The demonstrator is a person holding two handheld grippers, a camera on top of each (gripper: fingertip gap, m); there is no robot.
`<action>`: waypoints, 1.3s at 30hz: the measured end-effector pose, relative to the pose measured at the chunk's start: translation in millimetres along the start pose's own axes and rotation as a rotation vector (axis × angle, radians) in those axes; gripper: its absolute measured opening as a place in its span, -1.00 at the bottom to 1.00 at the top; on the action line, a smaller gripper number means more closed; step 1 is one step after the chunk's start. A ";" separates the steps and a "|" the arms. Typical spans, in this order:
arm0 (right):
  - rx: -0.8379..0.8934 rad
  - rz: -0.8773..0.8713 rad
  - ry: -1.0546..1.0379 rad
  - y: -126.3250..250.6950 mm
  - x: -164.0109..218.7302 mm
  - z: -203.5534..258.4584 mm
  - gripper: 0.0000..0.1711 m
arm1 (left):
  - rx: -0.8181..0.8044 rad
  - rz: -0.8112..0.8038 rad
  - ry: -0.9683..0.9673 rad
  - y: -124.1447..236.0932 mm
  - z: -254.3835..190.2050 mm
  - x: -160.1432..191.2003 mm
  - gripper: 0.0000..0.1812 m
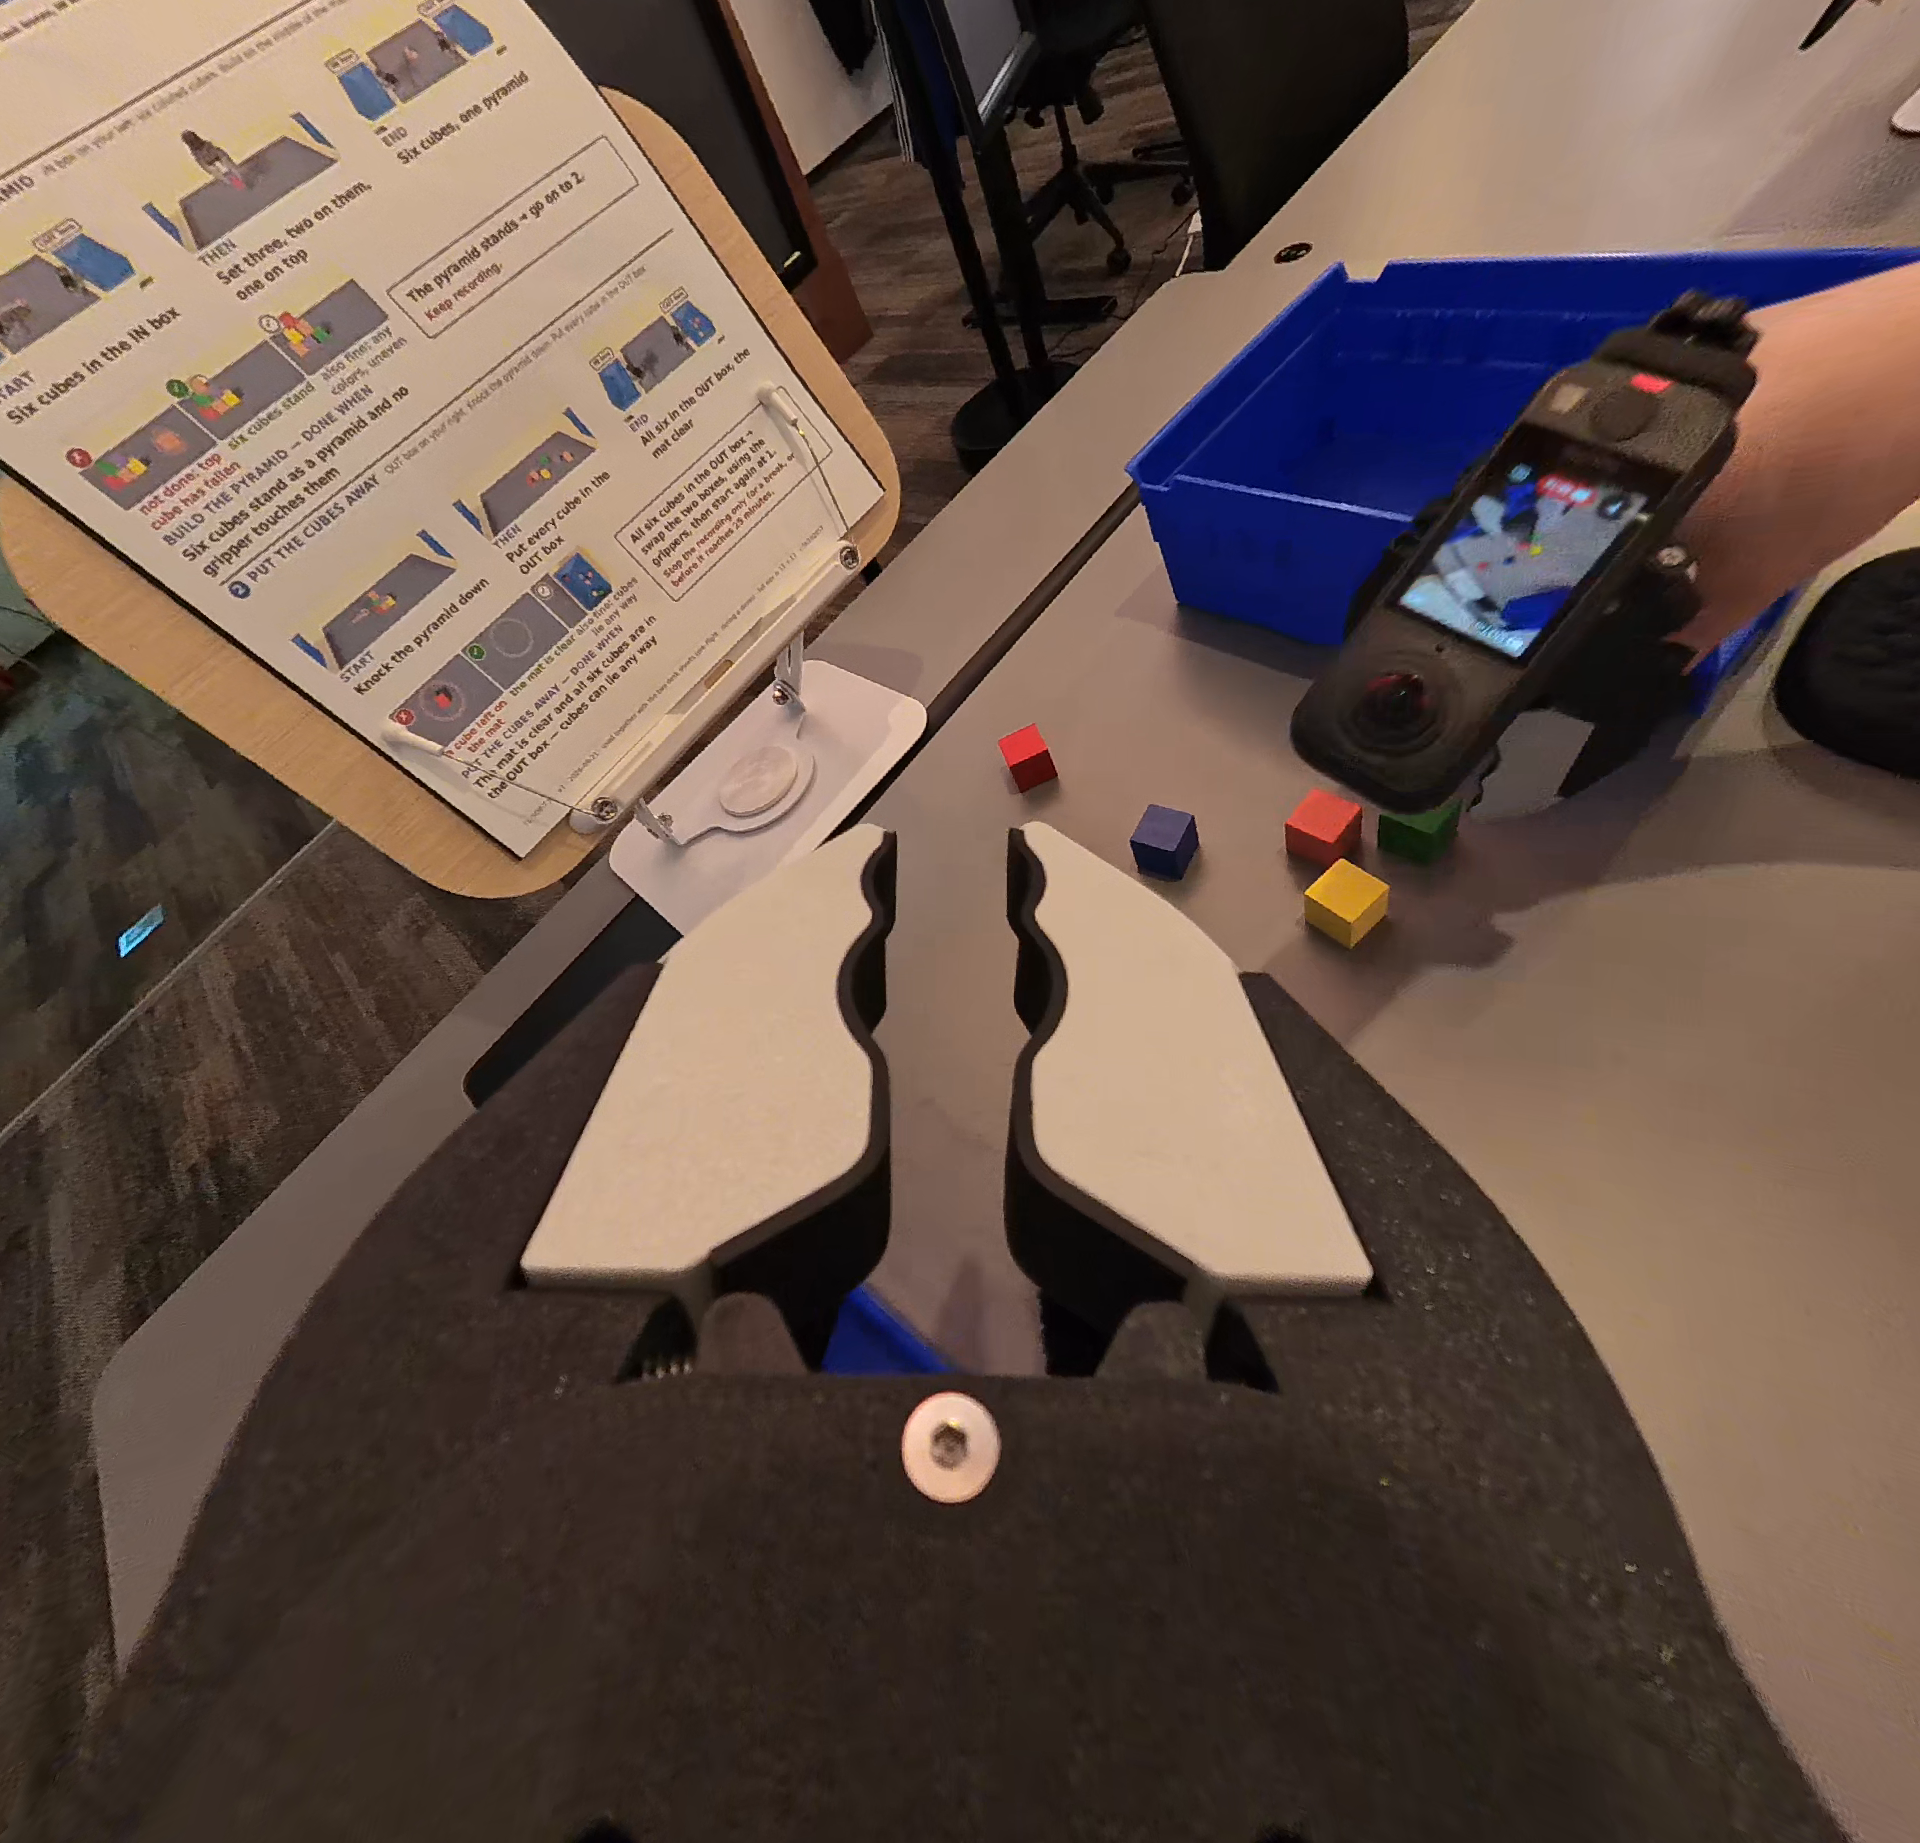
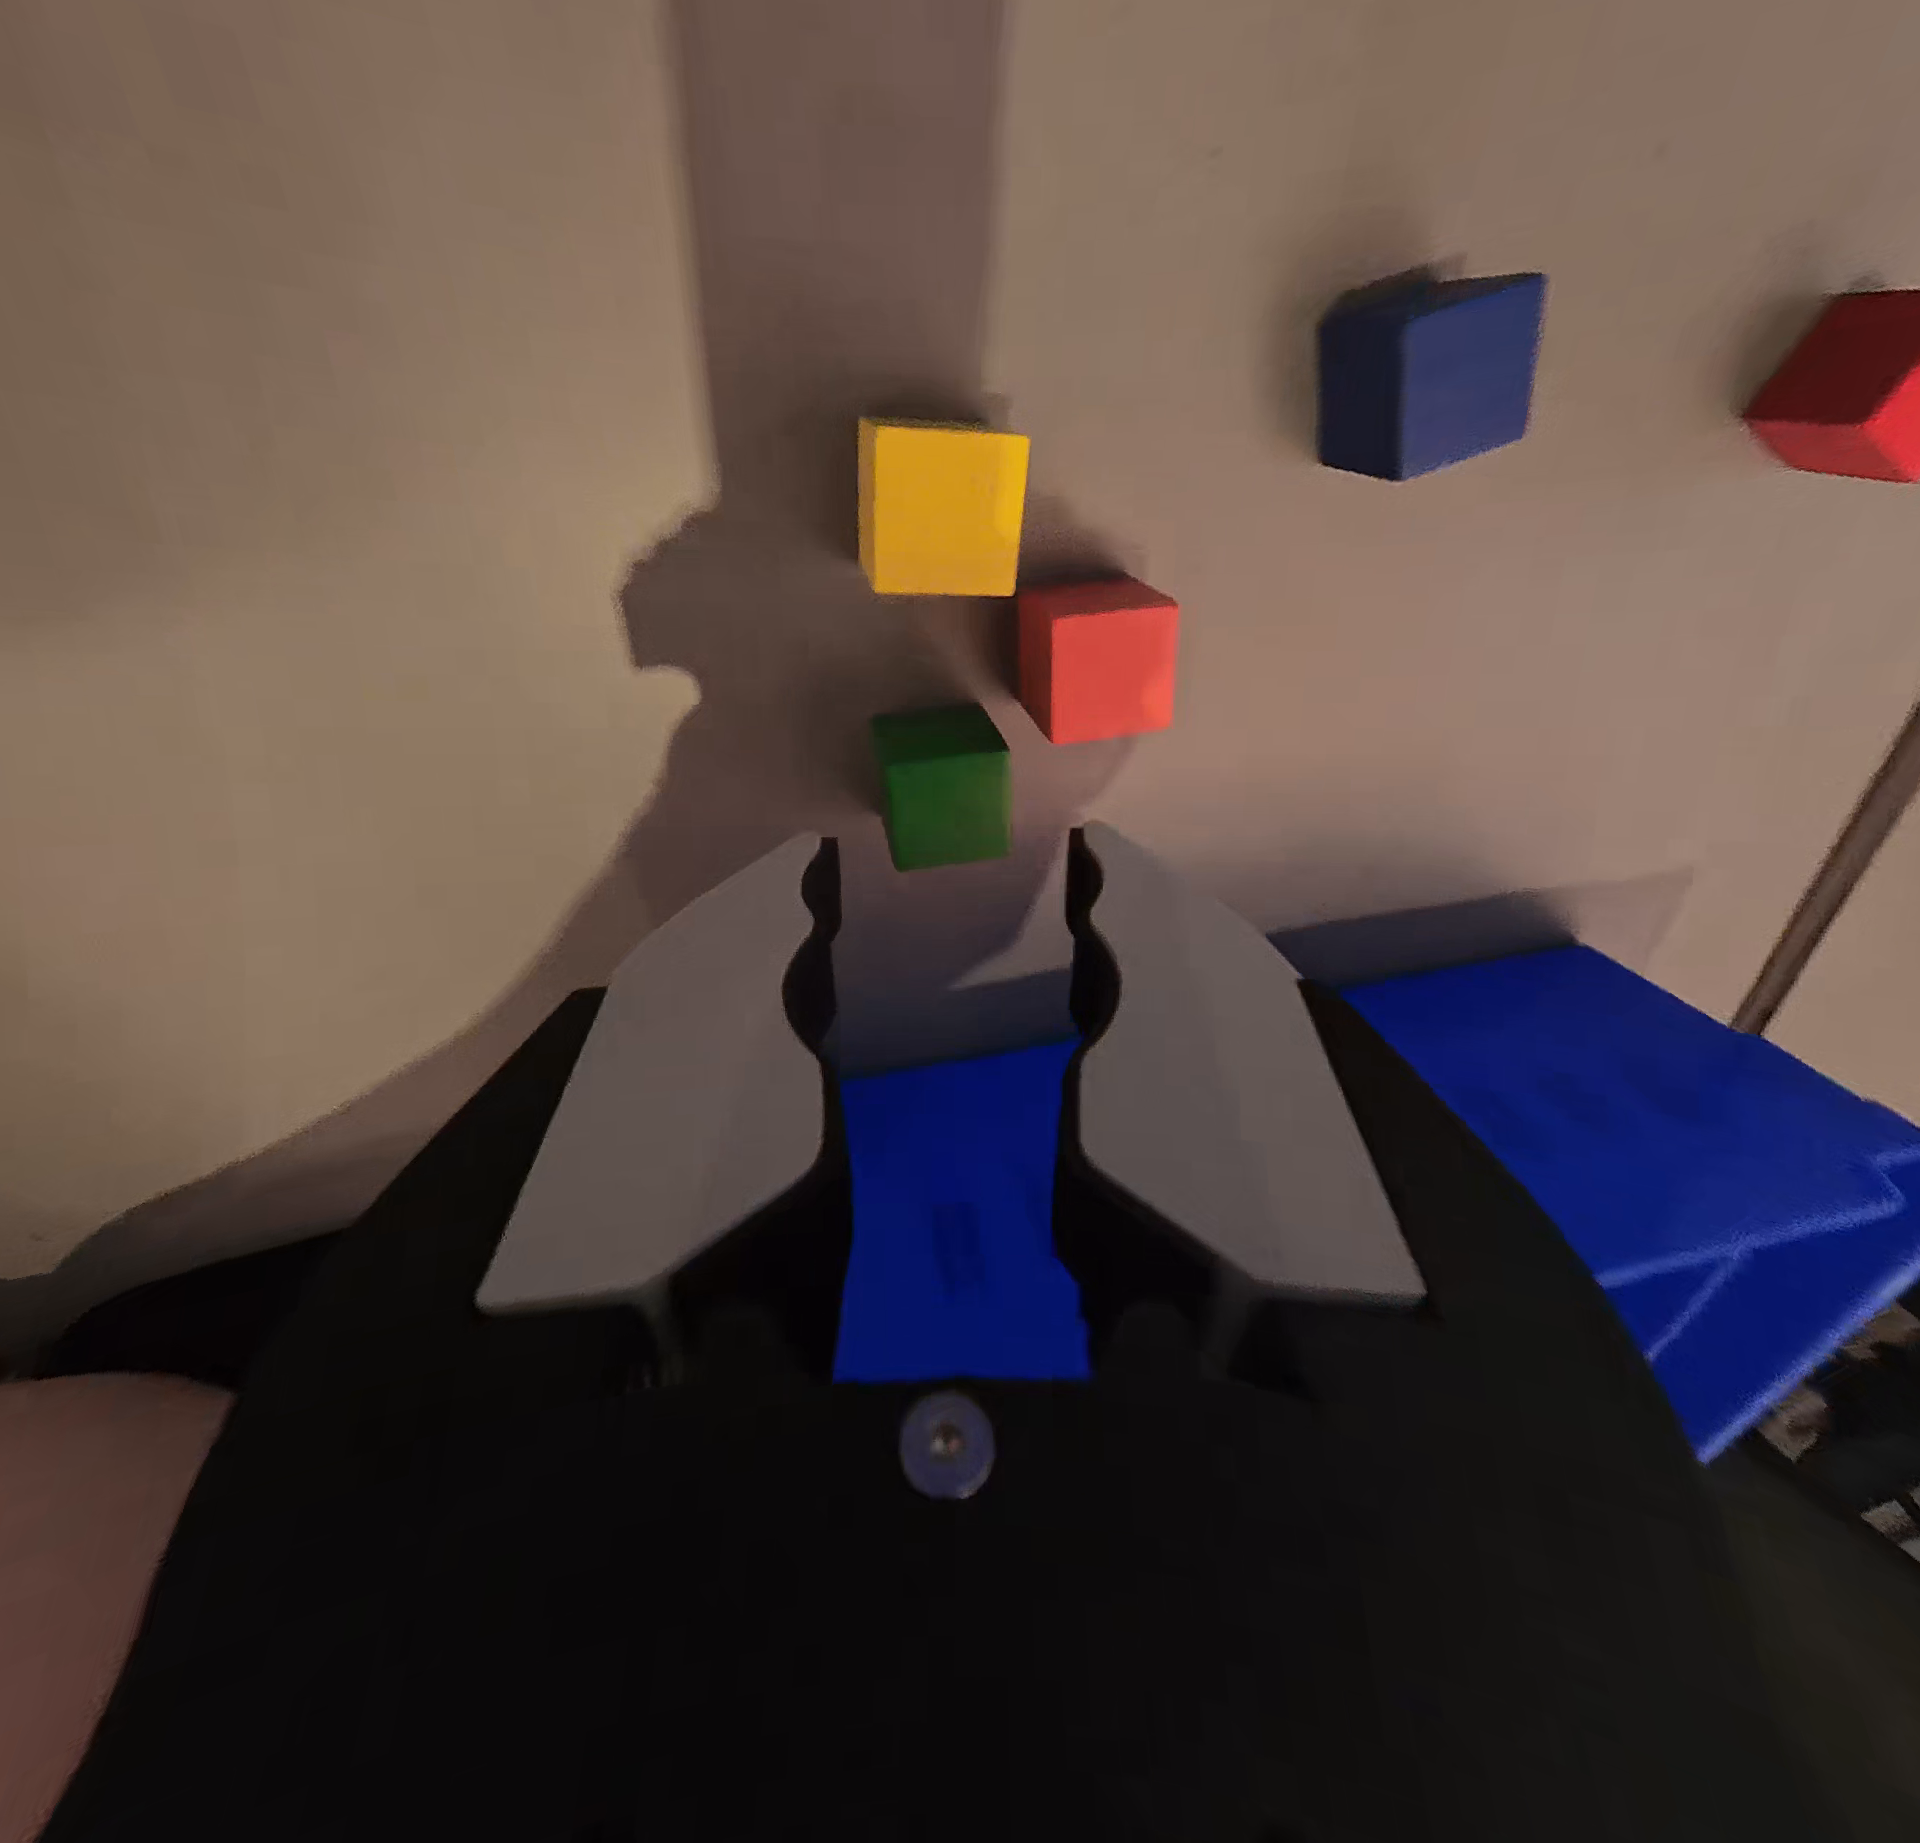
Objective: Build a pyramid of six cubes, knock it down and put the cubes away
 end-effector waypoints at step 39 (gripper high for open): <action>-0.060 -0.004 -0.993 -48.8 235.2 -45.6 -0.65 | -0.027 0.020 0.015 3.0 9.0 4.1 -0.78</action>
Point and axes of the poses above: each gripper's, where its closed fingertips meet, y back along the fingers, x out of its underside, z = x × y across the jaws, the point moved 5 cm from there along y, back along the fingers, and after that the axes turned 12 degrees about y, right-handed, at the moved point
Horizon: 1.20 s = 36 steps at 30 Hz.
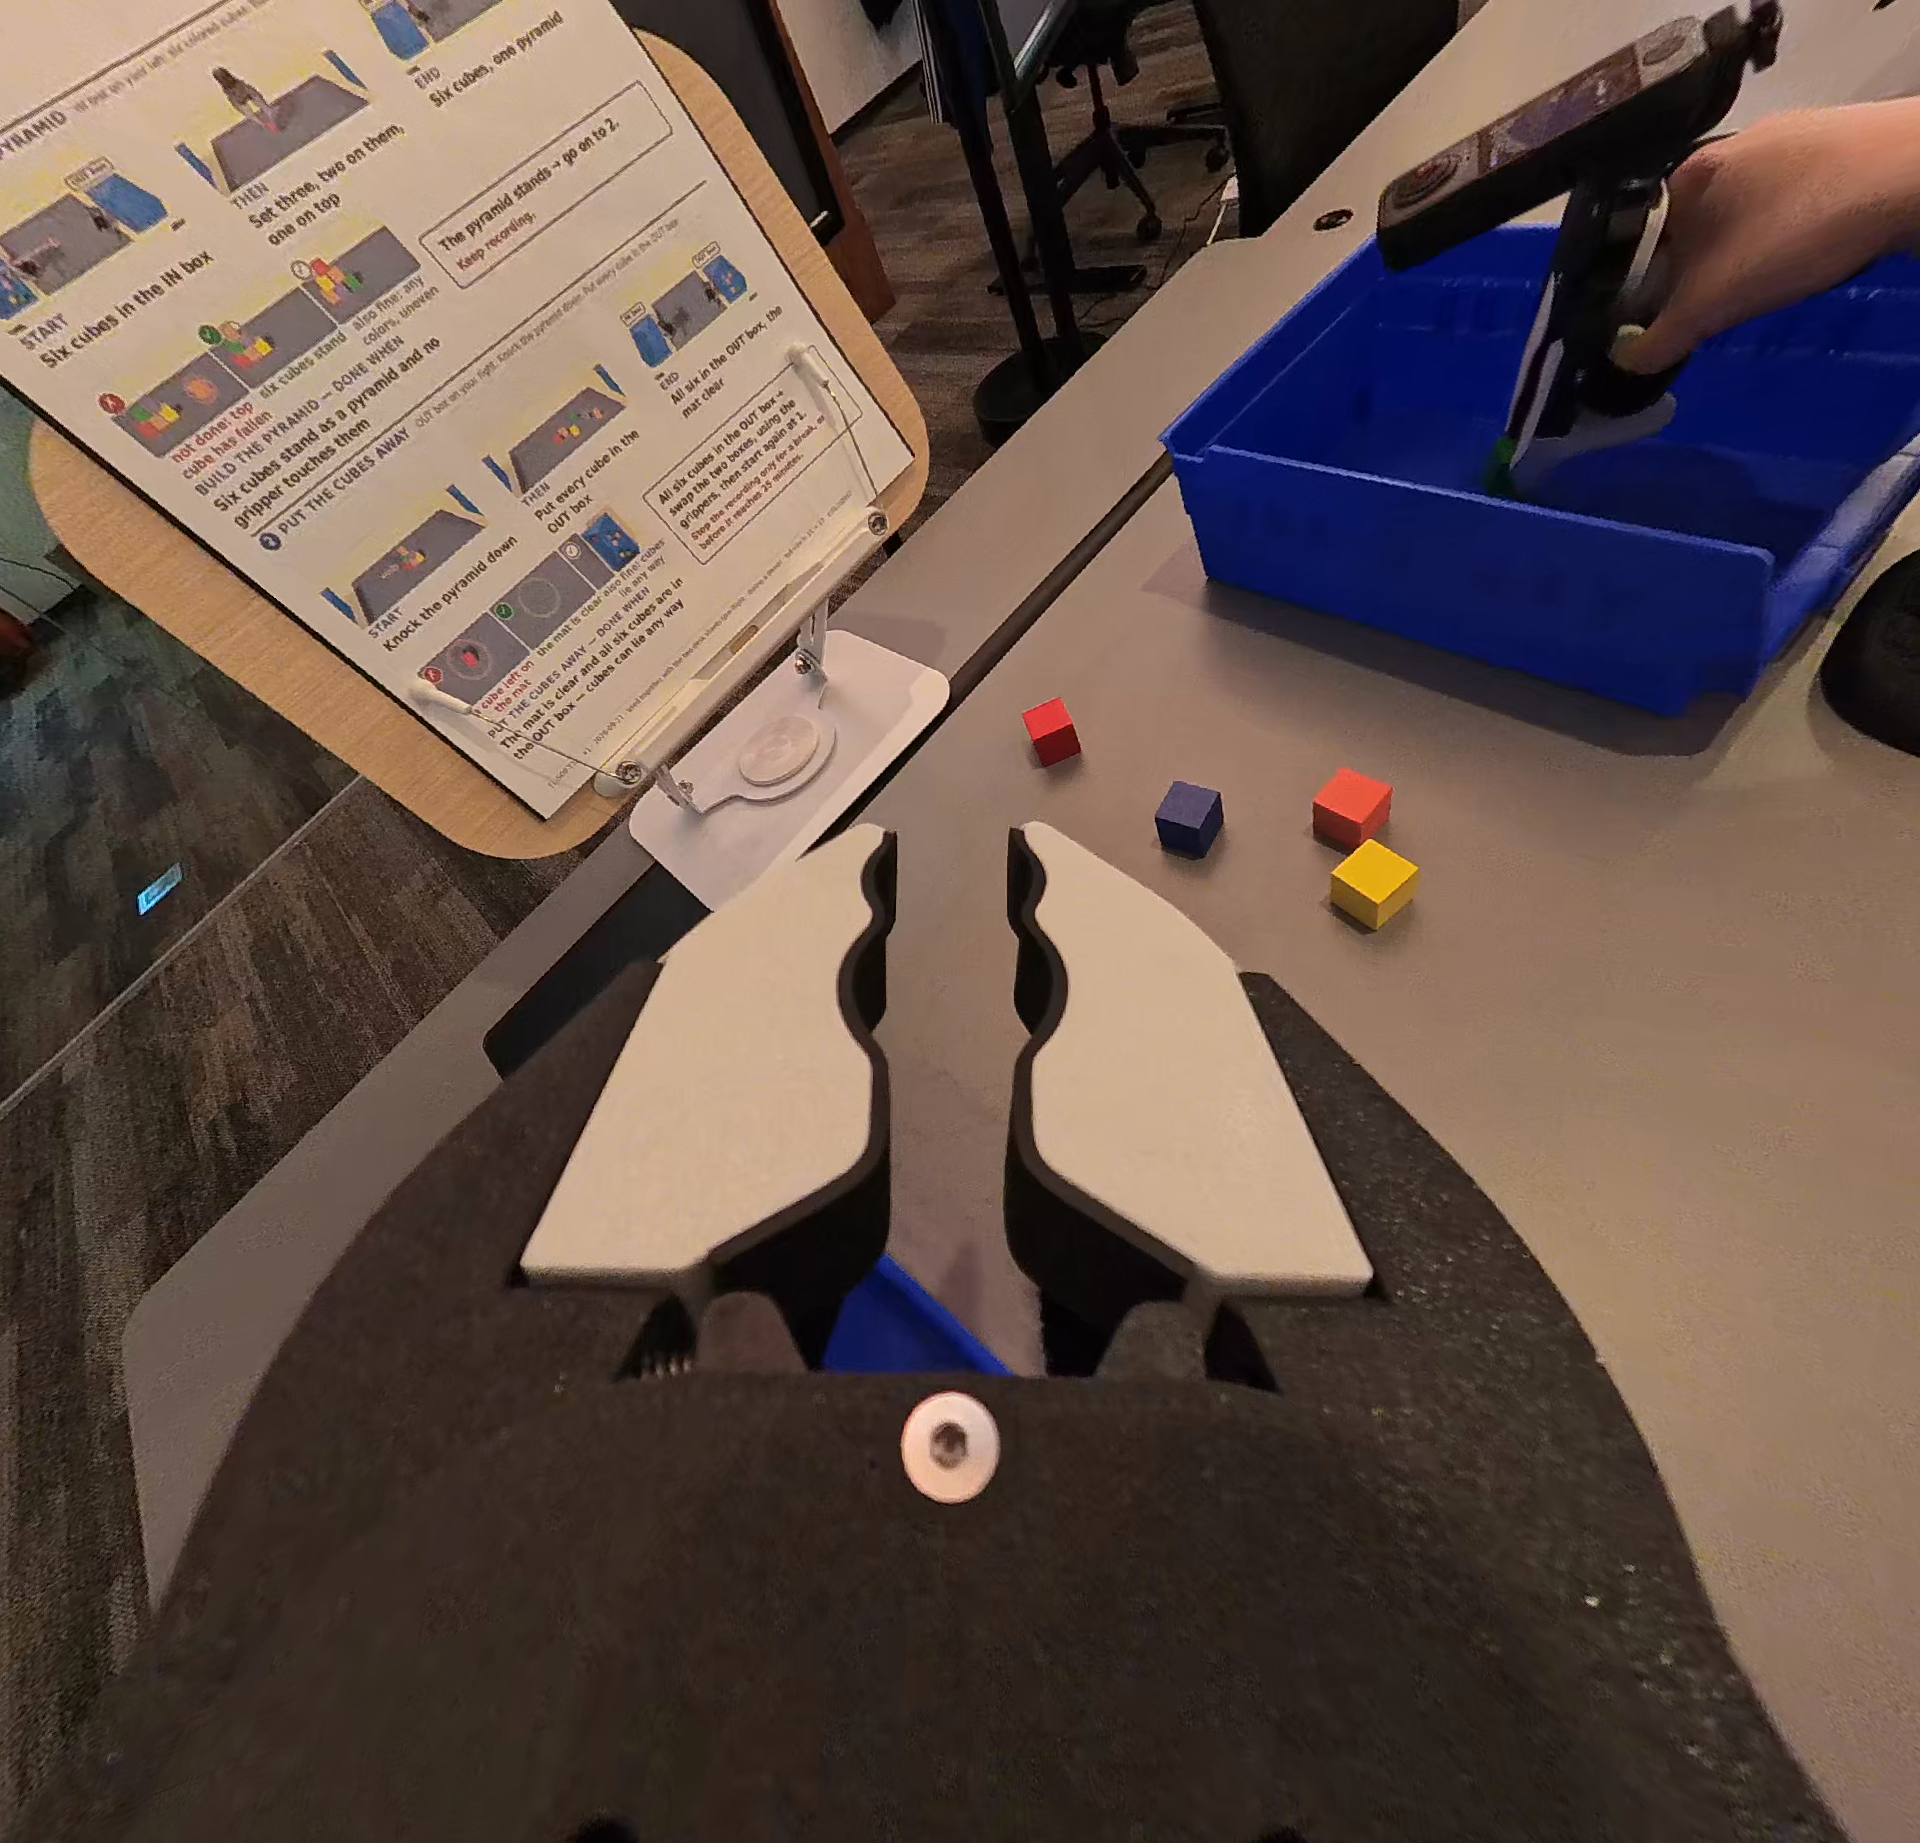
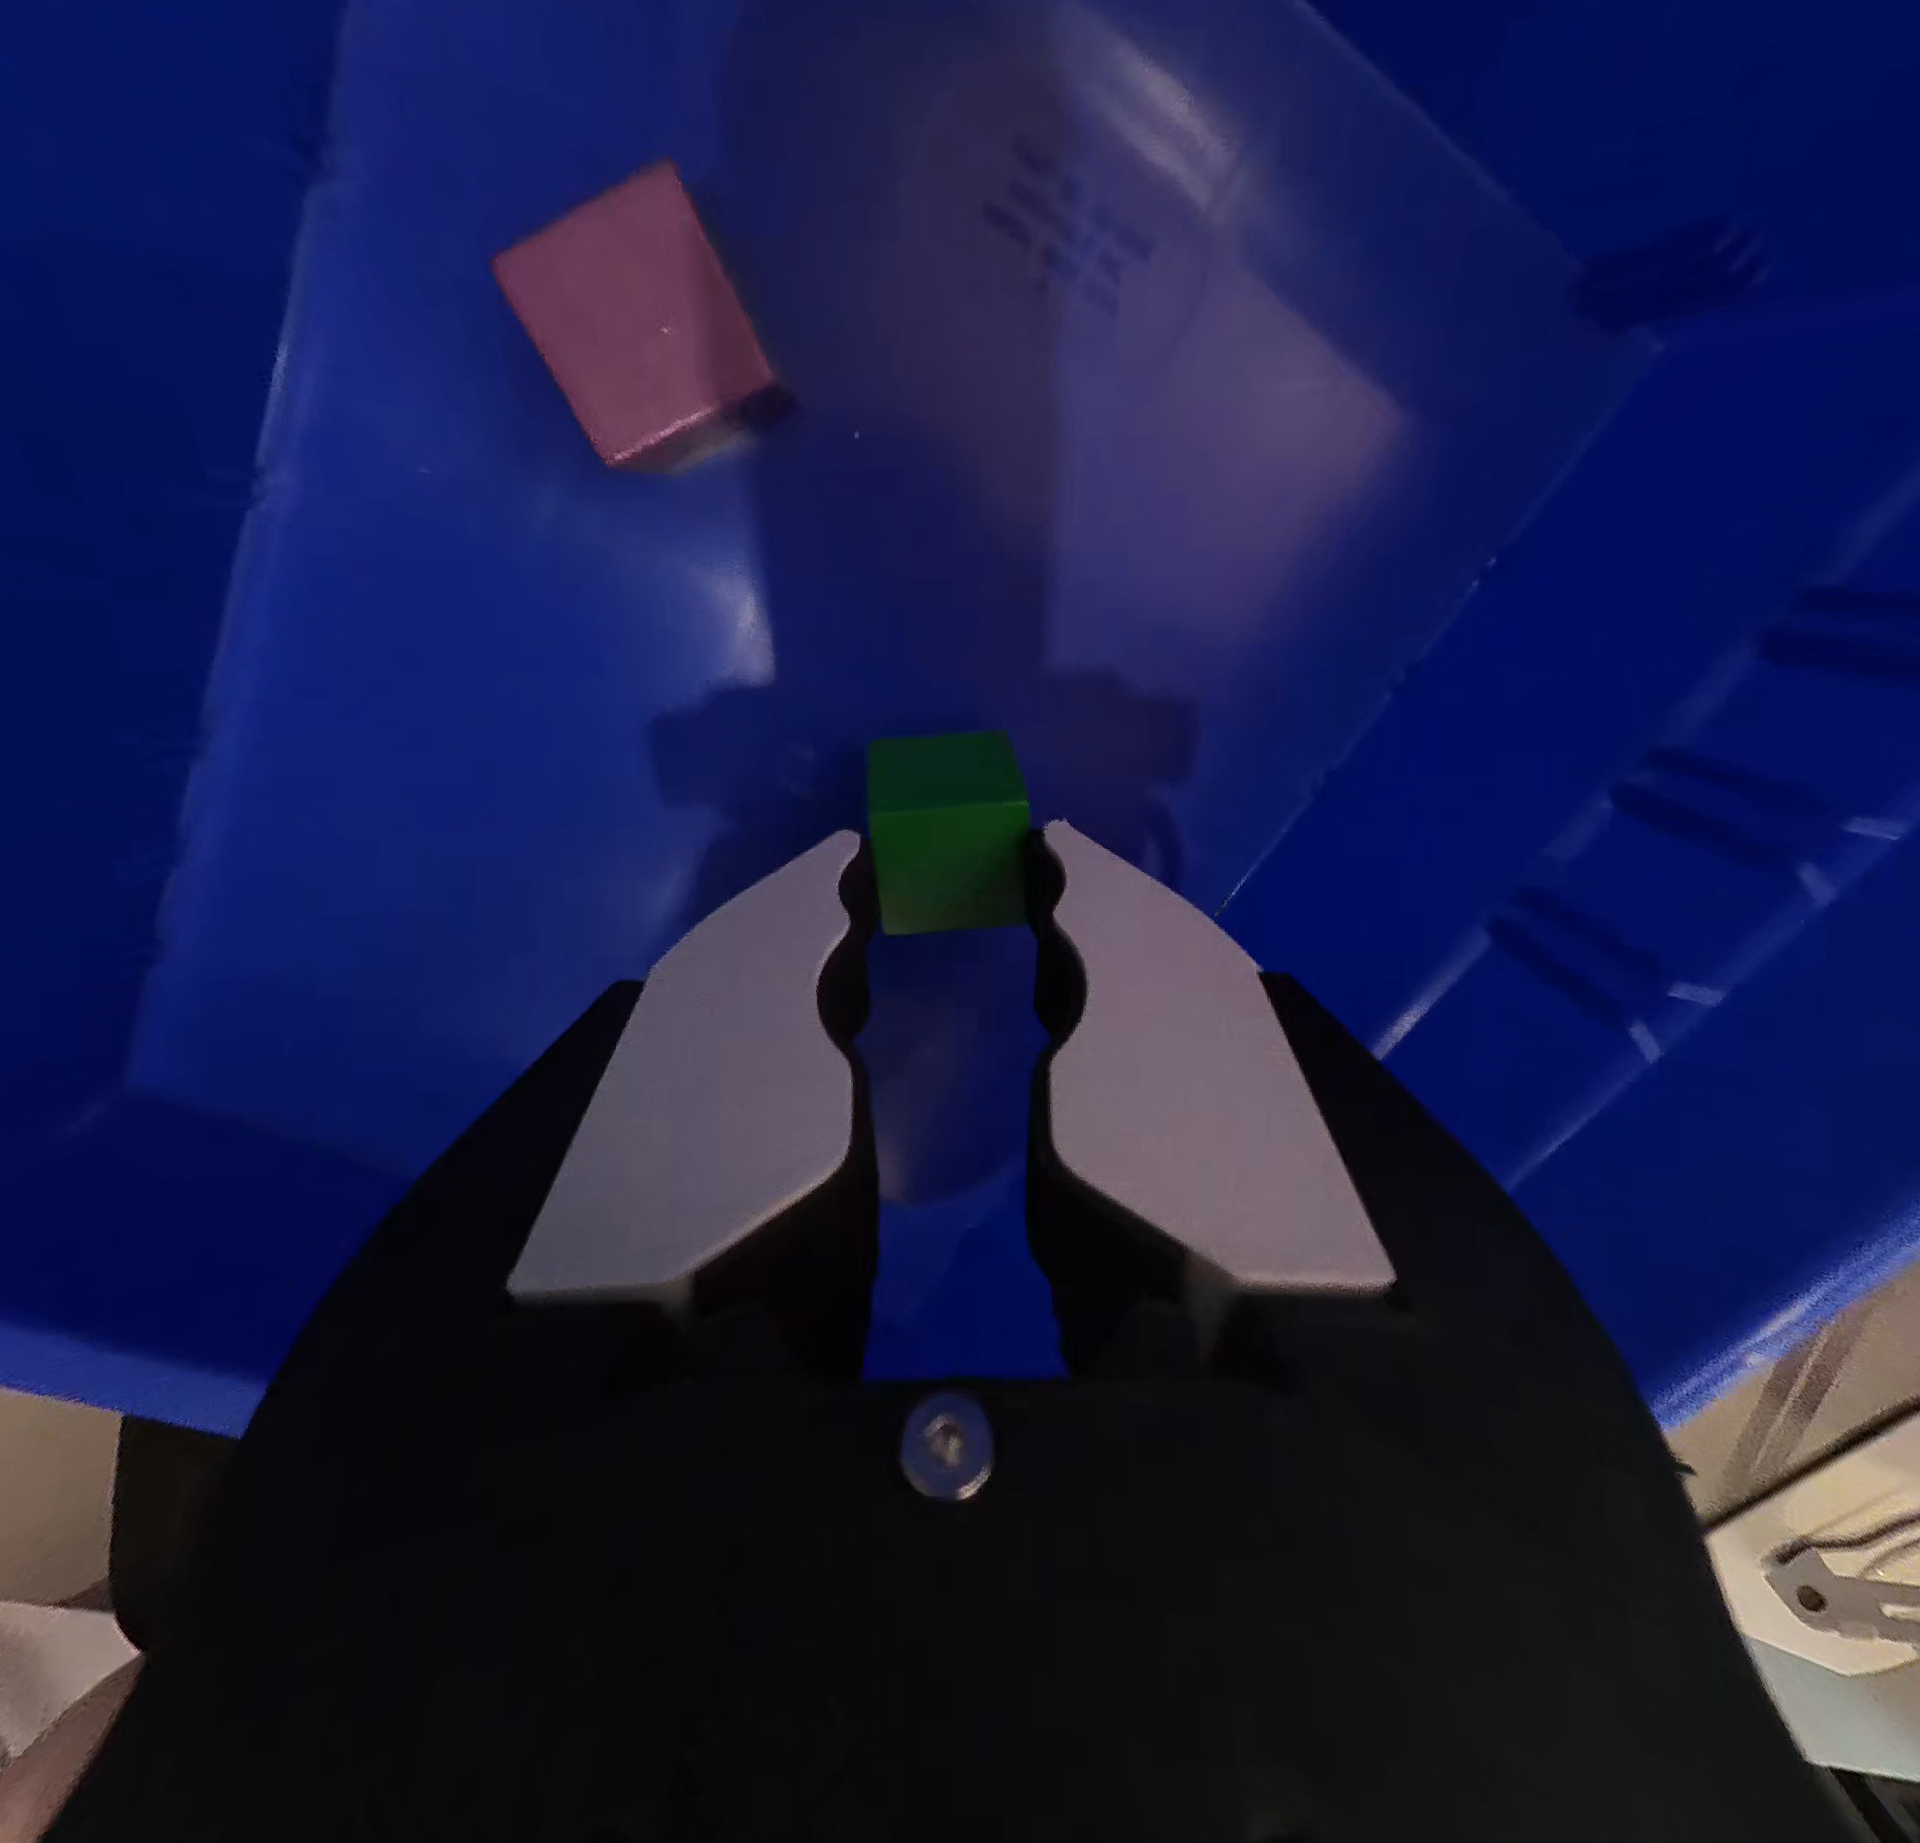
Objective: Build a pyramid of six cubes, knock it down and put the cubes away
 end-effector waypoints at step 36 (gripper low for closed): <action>0.076 -0.032 0.894 -1.8 -123.3 209.7 -0.48 | 0.009 0.017 -0.027 0.8 -5.0 0.6 -0.78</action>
Point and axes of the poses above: each gripper's, where its closed fingertips meet, y back along the fingers, x out of its underside, z = x × y across the jaws, the point moved 5 cm from there along y, back along the fingers, and after that the axes turned 12 degrees about y, right-handed, at the moved point
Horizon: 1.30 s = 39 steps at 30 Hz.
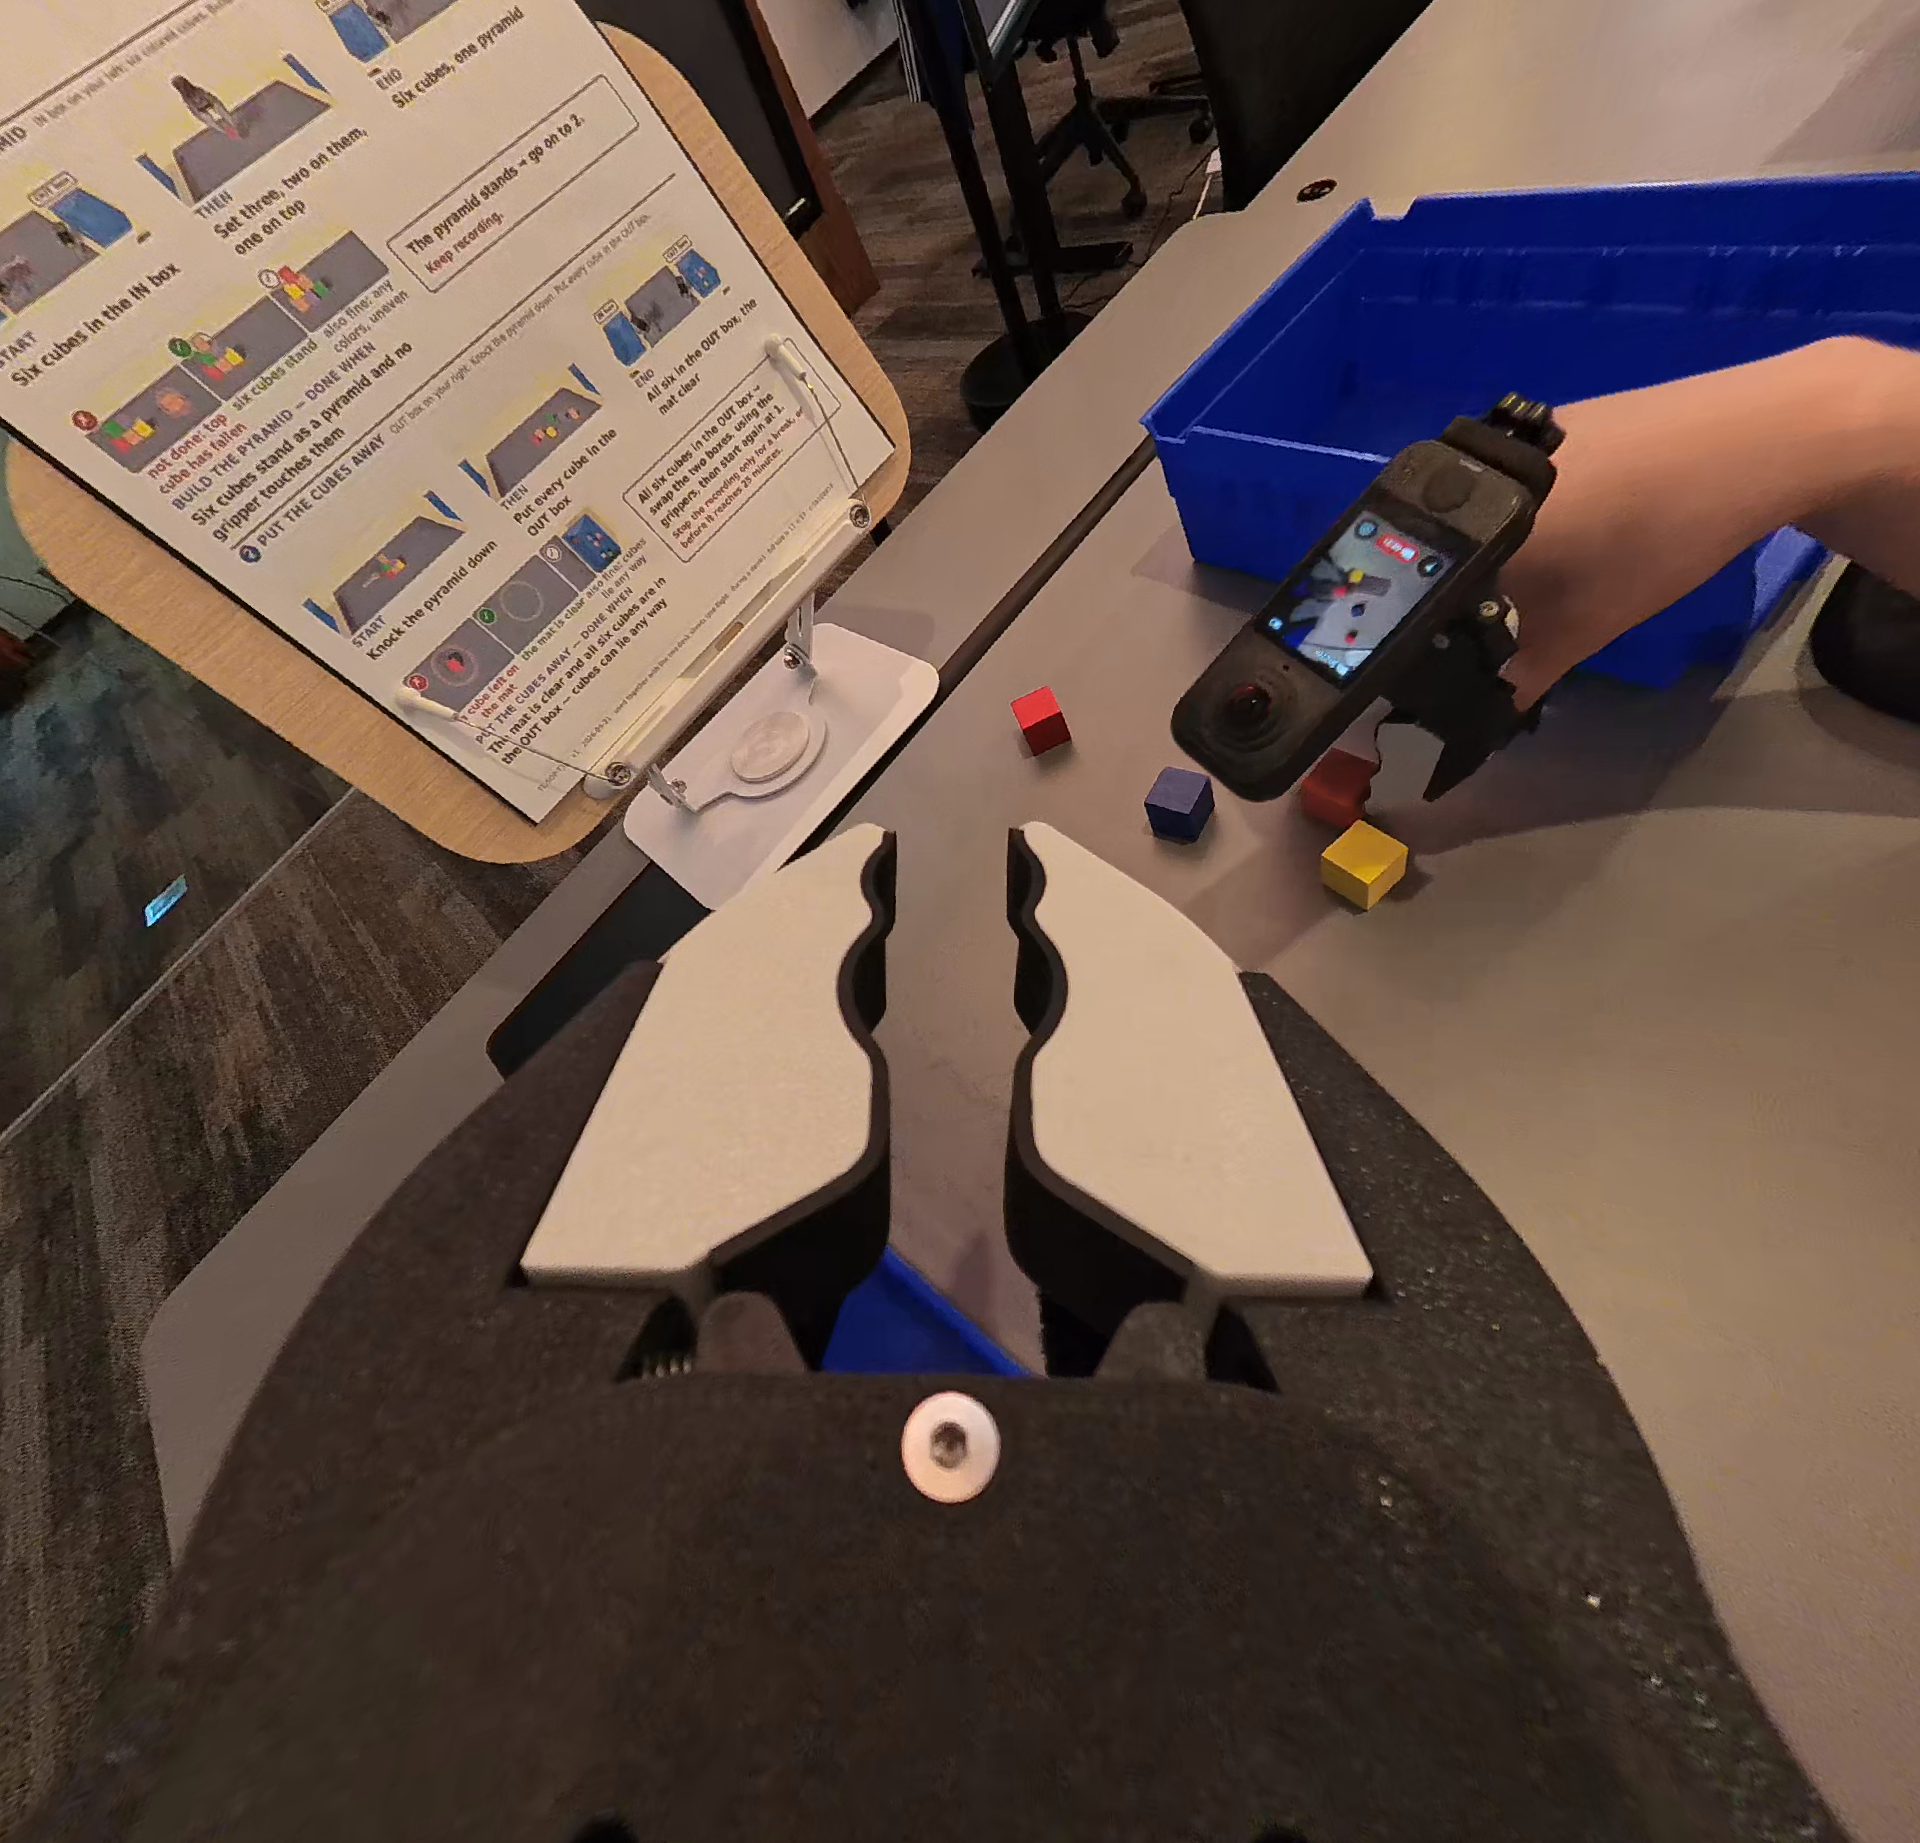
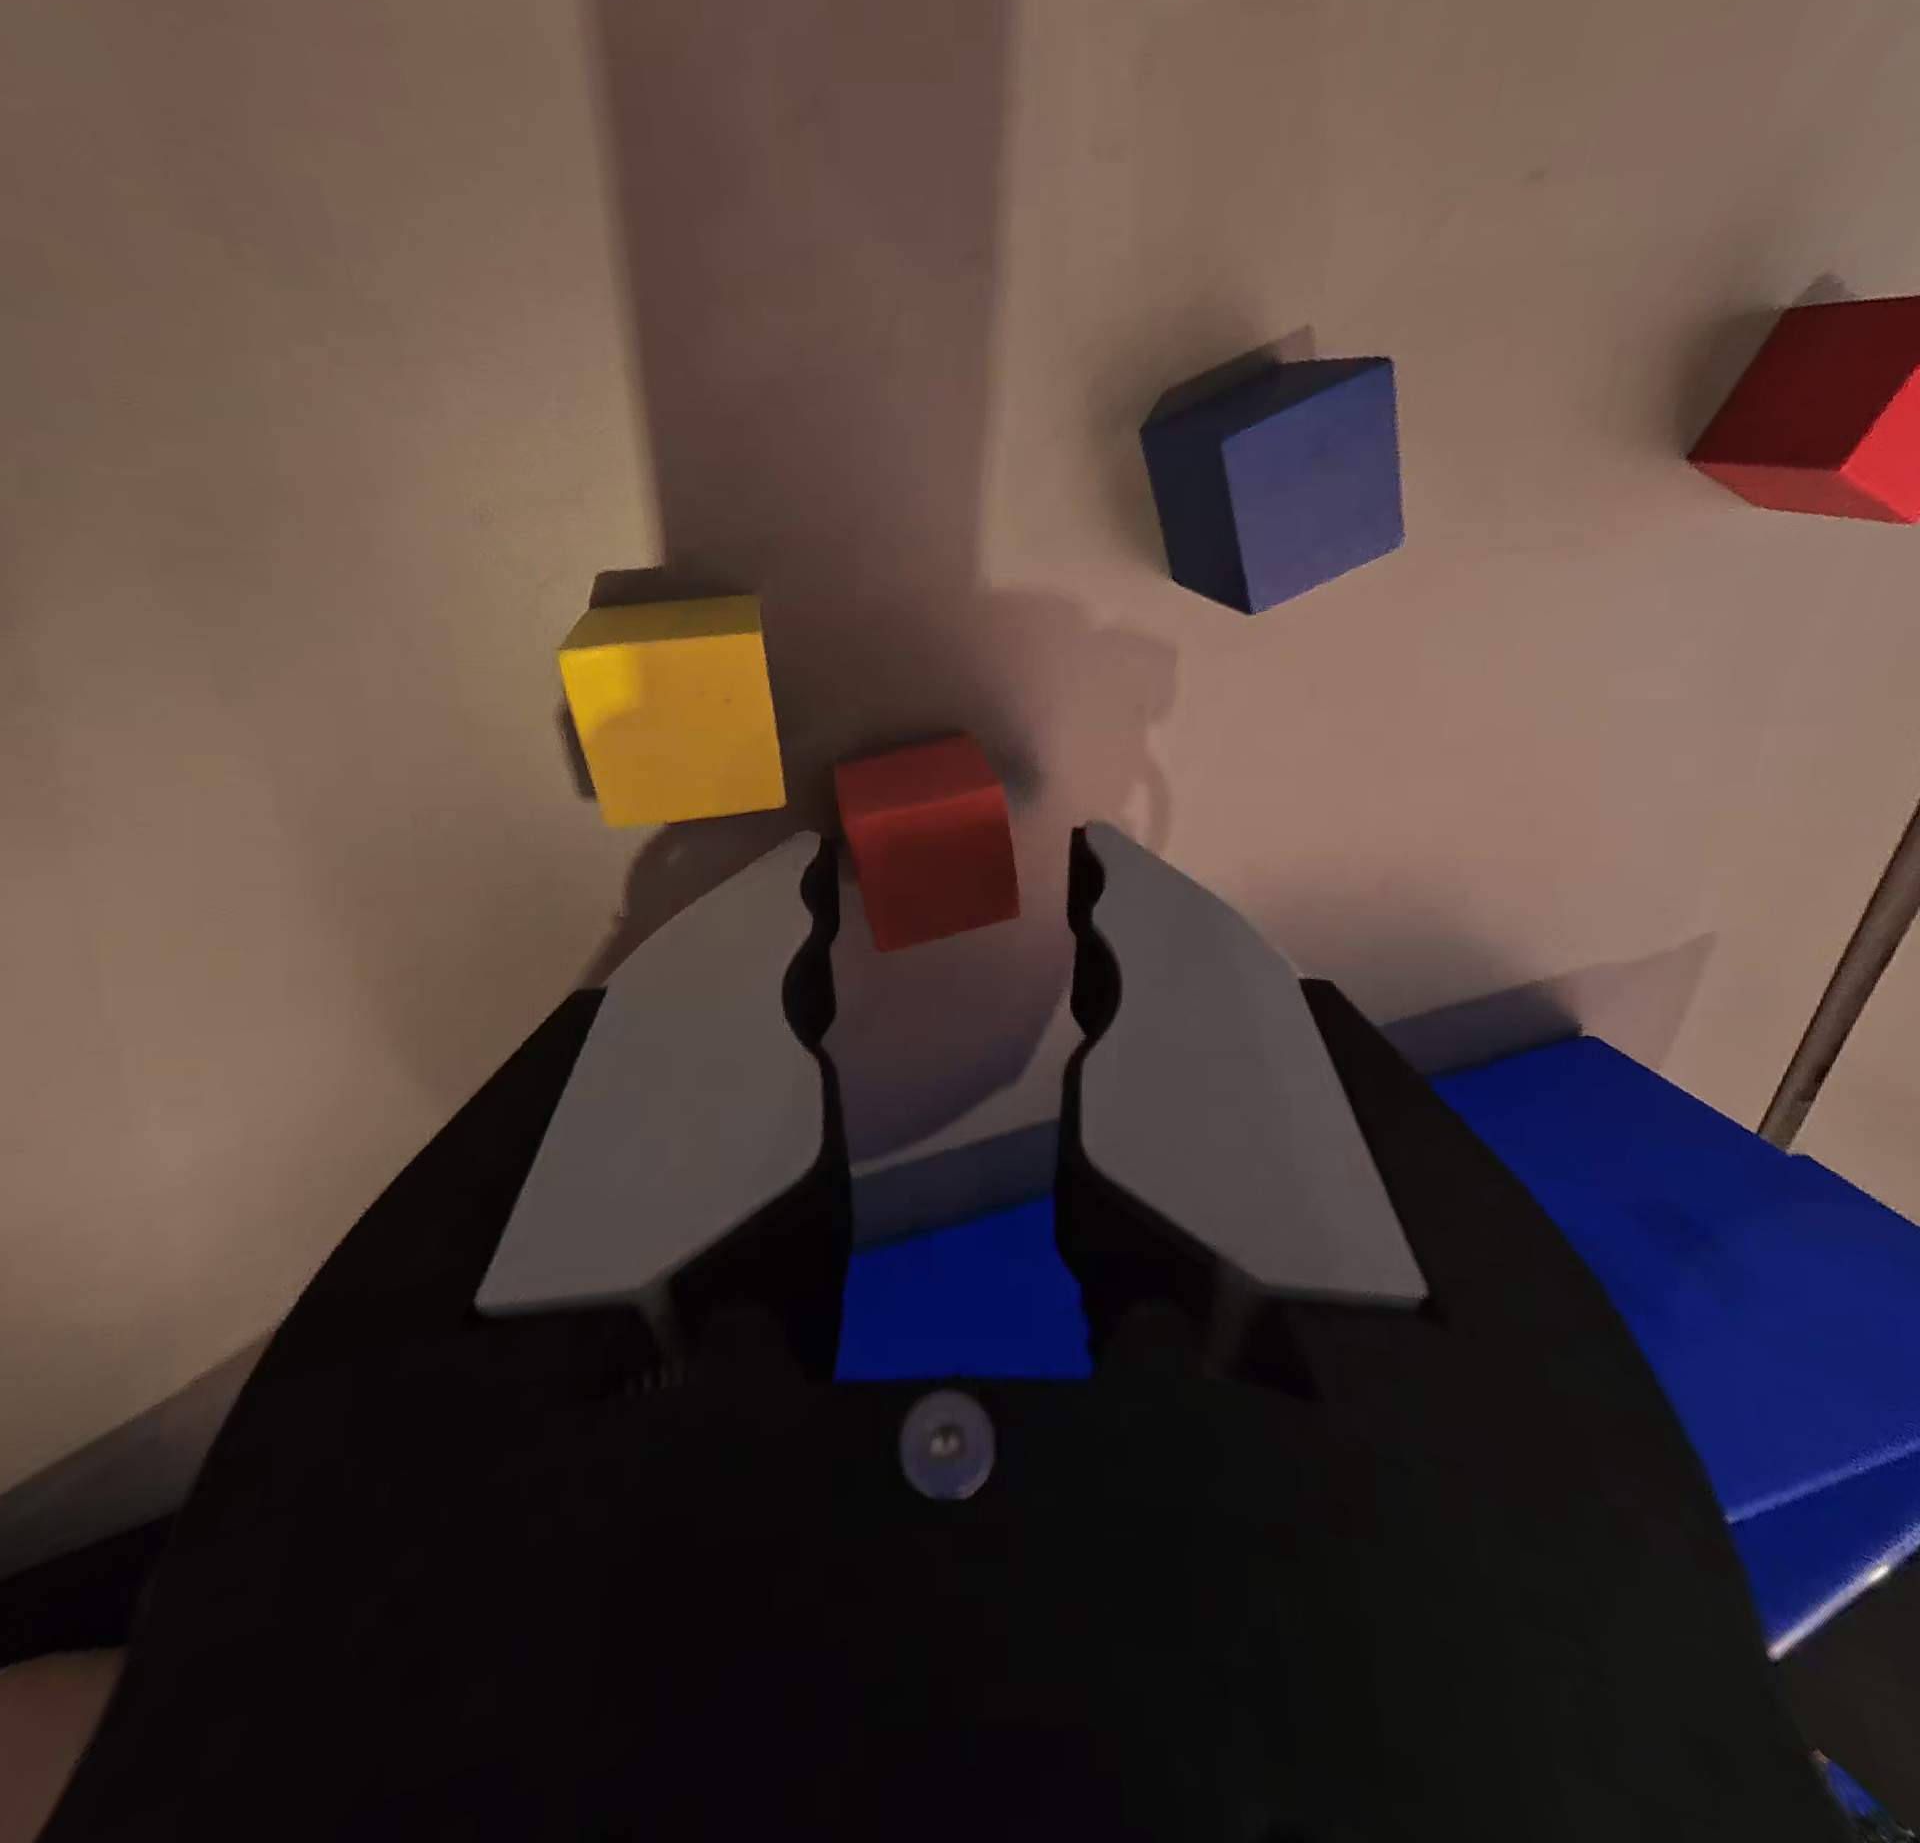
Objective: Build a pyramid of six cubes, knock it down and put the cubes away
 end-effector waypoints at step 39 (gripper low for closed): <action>0.033 -0.148 -0.610 46.6 176.1 -41.6 -0.47 | -0.017 -0.003 -0.003 4.9 1.8 0.0 -0.78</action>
Point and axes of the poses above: each gripper's, where its closed fingertips meet, y back along the fingers, x out of its underside, z = x × y across the jaws, the point moved 5 cm from there along y, back along the fingers, and after that the axes turned 12 degrees about y, right-handed, at the moved point
